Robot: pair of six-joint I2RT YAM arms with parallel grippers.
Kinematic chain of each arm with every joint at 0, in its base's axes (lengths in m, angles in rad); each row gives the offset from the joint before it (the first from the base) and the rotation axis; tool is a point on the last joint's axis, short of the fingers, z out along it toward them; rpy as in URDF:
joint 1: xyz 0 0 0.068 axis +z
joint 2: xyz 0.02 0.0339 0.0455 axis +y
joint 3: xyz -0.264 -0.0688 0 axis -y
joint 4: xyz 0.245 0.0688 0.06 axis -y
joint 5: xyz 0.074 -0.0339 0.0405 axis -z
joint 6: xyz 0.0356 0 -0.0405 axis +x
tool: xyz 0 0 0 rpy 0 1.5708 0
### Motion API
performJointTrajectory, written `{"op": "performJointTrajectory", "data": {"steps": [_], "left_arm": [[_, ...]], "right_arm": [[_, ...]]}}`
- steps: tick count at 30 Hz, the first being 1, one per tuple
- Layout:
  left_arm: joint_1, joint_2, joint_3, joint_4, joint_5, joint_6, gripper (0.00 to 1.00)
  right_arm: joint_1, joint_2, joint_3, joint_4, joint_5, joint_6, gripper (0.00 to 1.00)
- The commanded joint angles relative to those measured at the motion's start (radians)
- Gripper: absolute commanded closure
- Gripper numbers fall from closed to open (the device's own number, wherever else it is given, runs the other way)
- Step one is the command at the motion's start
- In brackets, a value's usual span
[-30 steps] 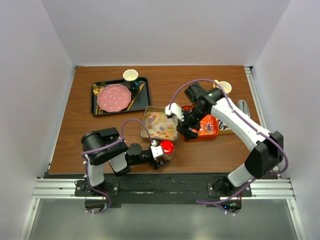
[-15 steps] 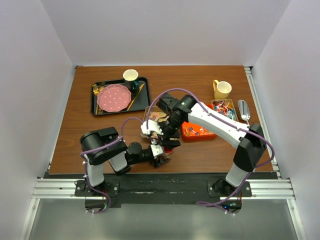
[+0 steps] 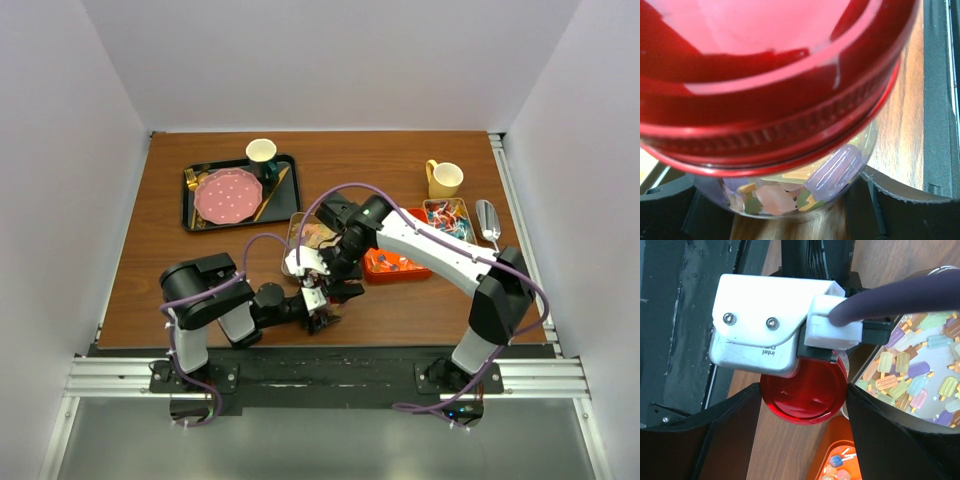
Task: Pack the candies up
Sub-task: Screw the bottle lid onto the packing bottle.
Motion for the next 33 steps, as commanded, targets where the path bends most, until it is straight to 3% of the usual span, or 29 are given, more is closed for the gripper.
{"op": "performJointTrajectory", "data": {"steps": [1,13,17,19,24,28,33], "left_arm": [[0.012,0.034,-0.003,0.140,-0.034,0.009,1.00],[0.027,0.052,0.008,0.138,-0.046,-0.002,1.00],[0.027,0.061,0.016,0.121,-0.012,0.014,1.00],[0.026,0.069,0.022,0.103,-0.015,0.017,1.00],[0.026,0.083,0.034,0.087,0.005,0.008,1.00],[0.026,0.075,0.040,0.063,0.009,0.009,1.00],[0.026,0.064,0.037,0.063,0.008,0.017,1.00]], "right_arm": [[0.006,-0.075,-0.056,-0.031,0.023,0.029,0.29],[-0.002,-0.239,-0.230,-0.071,0.134,0.068,0.30],[-0.131,-0.272,-0.172,0.016,0.068,0.191,0.30],[-0.178,-0.232,-0.086,0.033,0.030,0.226,0.30],[-0.166,-0.140,0.008,0.096,-0.021,0.240,0.26],[-0.096,-0.033,0.083,-0.036,-0.036,0.069,0.25],[-0.080,0.004,0.095,-0.097,-0.061,0.007,0.18]]}}
